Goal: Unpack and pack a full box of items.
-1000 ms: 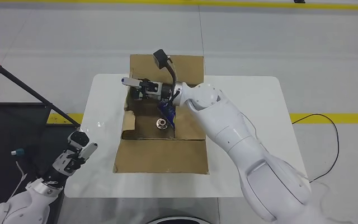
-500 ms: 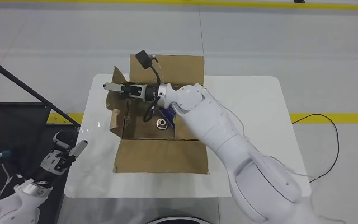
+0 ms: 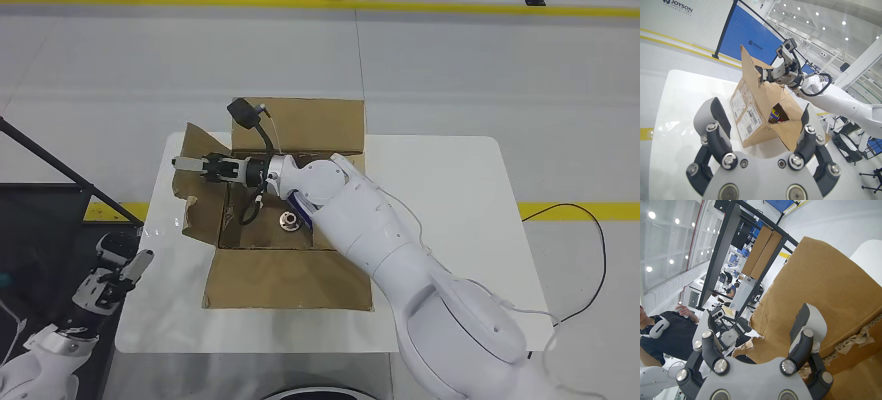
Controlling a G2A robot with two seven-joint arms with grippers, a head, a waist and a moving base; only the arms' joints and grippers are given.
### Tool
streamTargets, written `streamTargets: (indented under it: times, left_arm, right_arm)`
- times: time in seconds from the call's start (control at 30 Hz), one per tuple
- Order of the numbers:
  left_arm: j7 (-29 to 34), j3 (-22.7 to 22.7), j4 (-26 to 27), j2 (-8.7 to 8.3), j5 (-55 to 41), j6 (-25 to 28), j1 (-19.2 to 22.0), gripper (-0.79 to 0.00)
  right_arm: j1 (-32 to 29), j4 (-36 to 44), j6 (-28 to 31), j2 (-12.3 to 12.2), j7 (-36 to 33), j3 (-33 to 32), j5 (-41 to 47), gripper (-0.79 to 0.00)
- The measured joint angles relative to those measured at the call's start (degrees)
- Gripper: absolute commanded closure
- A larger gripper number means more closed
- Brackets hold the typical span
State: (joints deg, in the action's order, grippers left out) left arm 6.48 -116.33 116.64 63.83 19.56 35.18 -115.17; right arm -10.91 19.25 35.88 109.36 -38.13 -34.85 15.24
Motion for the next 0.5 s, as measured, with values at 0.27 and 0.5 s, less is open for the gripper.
streamTargets:
  times: [0.27,0.5]
  left_arm:
    - [0.2,1.6,-3.6,0.60,-2.4,-18.8,3.3,-0.785]
    - [3.3,3.5,-2.7,0.73,-0.8,-27.6,3.8,-0.785]
  right_arm:
    - [0.0,0.0,0.0,0.0,0.0,0.0,0.0,-0.785]
    - [0.0,0.0,0.0,0.0,0.0,0.0,0.0,-0.785]
